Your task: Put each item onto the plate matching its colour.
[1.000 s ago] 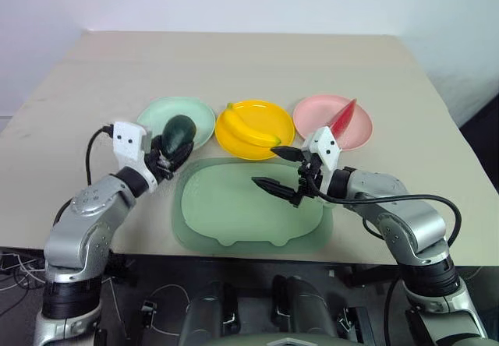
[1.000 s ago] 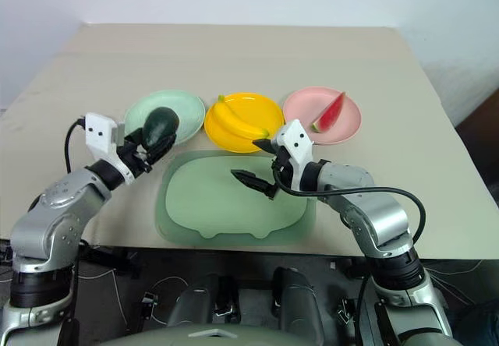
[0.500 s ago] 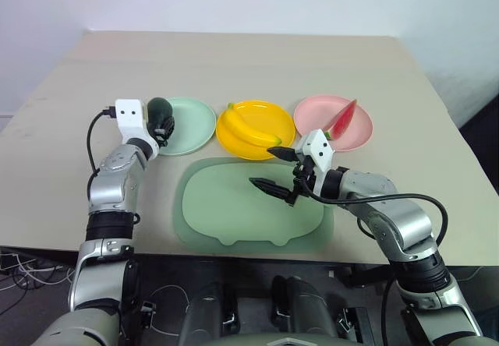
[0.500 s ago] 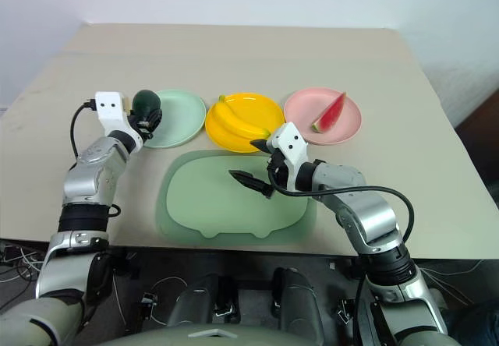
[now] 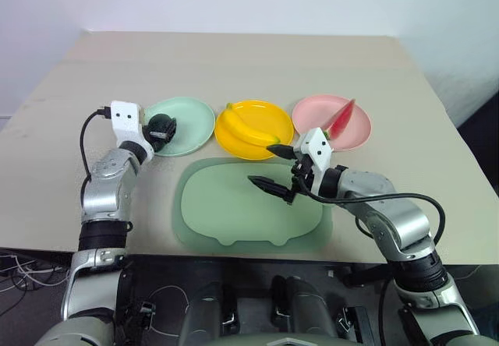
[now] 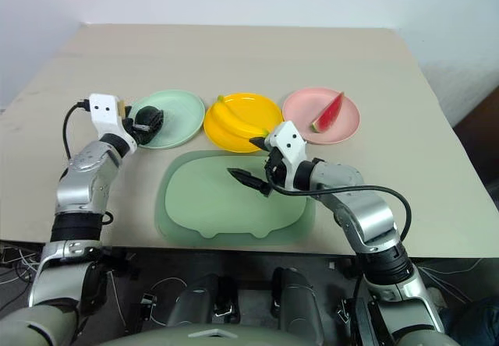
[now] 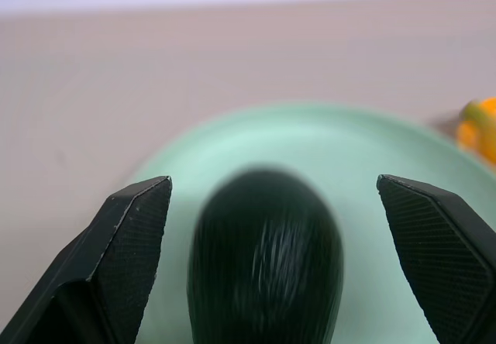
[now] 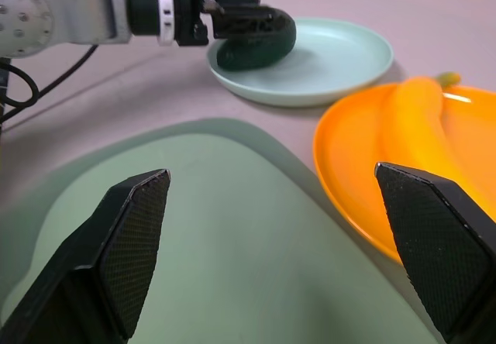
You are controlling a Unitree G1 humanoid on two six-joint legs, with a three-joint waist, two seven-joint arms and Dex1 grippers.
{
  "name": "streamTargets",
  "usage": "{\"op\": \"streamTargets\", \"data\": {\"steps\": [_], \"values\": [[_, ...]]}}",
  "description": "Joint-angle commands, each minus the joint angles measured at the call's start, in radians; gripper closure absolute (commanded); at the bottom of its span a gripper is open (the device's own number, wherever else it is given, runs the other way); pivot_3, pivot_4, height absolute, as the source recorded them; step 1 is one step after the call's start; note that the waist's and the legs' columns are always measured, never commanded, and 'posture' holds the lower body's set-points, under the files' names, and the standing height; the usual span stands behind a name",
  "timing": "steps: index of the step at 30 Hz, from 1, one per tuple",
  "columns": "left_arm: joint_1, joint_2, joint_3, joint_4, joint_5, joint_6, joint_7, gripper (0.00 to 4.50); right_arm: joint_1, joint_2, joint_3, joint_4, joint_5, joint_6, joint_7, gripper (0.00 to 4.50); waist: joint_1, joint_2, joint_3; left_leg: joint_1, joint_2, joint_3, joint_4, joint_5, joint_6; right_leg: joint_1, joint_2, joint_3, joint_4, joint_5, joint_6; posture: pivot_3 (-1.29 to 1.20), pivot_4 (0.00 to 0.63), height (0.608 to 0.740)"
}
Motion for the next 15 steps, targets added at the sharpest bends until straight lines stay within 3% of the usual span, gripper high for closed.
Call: {"op": "streamTargets", "data": {"steps": [1, 5, 8, 15], "values": [[0.047, 0.031, 0.039, -0.182, -0.050, 0.016, -0.039, 0.04, -0.022, 0.006, -0.015, -0.041, 0.017, 0.003, -0.002, 0.00, 0.003, 0.000, 0.000, 0.000, 0.000, 0.000, 0.000, 0.000, 0.000, 0.000, 0.000, 0.000, 0.000, 0.000, 0.000, 0.00, 0.150, 0.696], [0.162, 0.075, 0.086, -0.336, -0.131, -0.013, -0.154, 0.04, -0.012, 0.015, -0.049, -0.055, 0.034, 0.002, -0.018, 0.00, 0.001, 0.000, 0.000, 0.000, 0.000, 0.000, 0.000, 0.000, 0.000, 0.000, -0.001, 0.000, 0.000, 0.000, 0.000, 0.00, 0.150, 0.696], [0.330, 0.110, 0.155, -0.438, -0.219, -0.052, -0.289, 0.04, 0.016, 0.038, -0.100, -0.086, 0.078, -0.012, -0.032, 0.00, -0.003, 0.000, 0.000, 0.000, 0.000, 0.000, -0.001, 0.000, 0.000, -0.001, 0.000, 0.000, -0.001, -0.001, -0.002, 0.00, 0.150, 0.696], [0.515, 0.163, 0.253, -0.461, -0.357, -0.096, -0.509, 0.04, 0.088, 0.026, -0.155, -0.148, 0.134, -0.014, -0.027, 0.00, 0.007, 0.001, 0.000, 0.000, 0.000, 0.000, -0.001, -0.001, 0.000, -0.001, 0.000, 0.000, -0.003, -0.004, 0.000, 0.00, 0.150, 0.696]]}}
